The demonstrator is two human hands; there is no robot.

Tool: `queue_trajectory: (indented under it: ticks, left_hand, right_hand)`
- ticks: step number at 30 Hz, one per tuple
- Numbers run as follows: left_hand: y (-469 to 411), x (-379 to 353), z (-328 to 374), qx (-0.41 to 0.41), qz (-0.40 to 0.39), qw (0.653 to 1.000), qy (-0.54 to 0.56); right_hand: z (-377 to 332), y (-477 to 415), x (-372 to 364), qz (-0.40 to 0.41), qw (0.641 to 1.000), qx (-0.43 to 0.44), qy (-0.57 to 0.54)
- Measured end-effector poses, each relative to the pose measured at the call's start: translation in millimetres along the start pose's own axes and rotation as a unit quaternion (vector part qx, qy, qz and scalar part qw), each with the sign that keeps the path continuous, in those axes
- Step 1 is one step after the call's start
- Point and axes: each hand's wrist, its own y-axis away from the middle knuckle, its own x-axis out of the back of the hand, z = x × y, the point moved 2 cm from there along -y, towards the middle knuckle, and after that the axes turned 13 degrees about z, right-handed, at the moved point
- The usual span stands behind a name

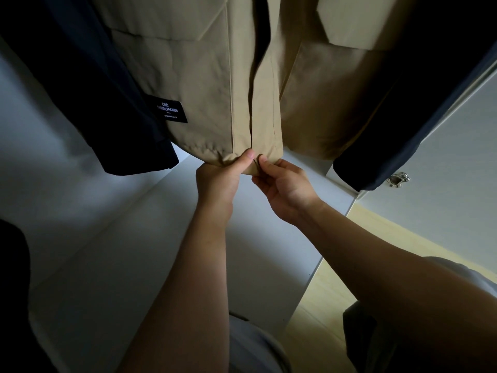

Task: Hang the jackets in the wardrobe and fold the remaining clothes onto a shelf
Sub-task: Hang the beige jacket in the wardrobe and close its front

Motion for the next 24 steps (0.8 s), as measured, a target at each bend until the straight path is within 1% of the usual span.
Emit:
queue_trajectory:
  ticks: [3, 5, 6, 8, 11, 13, 14, 16, 18, 19, 21, 24]
  left_hand:
    - [-3.4, 1.7, -0.7, 0.039, 0.001, 0.999, 0.032]
    - [-4.0, 4.6, -2.3, 0.075, 0.006, 0.996, 0.038]
    - [-3.6, 5.9, -3.3, 0.094, 0.009, 0.994, 0.046]
    - [-3.2, 9.1, -7.6, 0.132, 0.014, 0.989, 0.066]
    - [1.5, 10.5, -7.7, 0.175, 0.033, 0.980, 0.092]
    - [6.4, 5.1, -2.5, 0.179, 0.054, 0.979, 0.083]
    - [11.6, 1.2, 3.8, 0.175, 0.057, 0.981, 0.066]
    - [23.0, -10.3, 20.7, 0.163, 0.043, 0.986, 0.016]
    - [35.7, -22.0, 48.1, 0.156, 0.025, 0.987, -0.008]
    - [41.4, -27.2, 66.9, 0.134, 0.009, 0.991, -0.022]
    - [49.1, -39.4, 111.1, 0.060, -0.012, 0.996, -0.065]
    - [59.4, -55.4, 189.8, -0.070, -0.011, 0.995, -0.072]
  right_hand:
    - [2.5, 1.8, 1.4, -0.018, 0.999, -0.009, 0.027]
    - [2.3, 3.6, 3.2, -0.032, 0.997, -0.020, 0.071]
    - [1.5, 4.5, 5.1, -0.026, 0.994, -0.024, 0.099]
    - [-1.9, 8.1, 12.2, 0.028, 0.987, -0.017, 0.160]
    - [-16.9, 18.2, 23.2, 0.129, 0.963, 0.029, 0.237]
    - [-37.4, 27.1, 24.5, 0.157, 0.949, 0.065, 0.267]
    - [-51.5, 31.5, 22.4, 0.160, 0.944, 0.087, 0.277]
    - [-84.3, 40.1, 12.5, 0.151, 0.934, 0.140, 0.291]
    - [-120.6, 50.5, -2.7, 0.146, 0.919, 0.202, 0.306]
    - [-138.7, 57.0, -11.3, 0.147, 0.908, 0.235, 0.314]
    - [-176.9, 70.8, -31.0, 0.140, 0.883, 0.307, 0.325]
    - [-236.5, 95.3, -62.5, 0.118, 0.853, 0.404, 0.310]
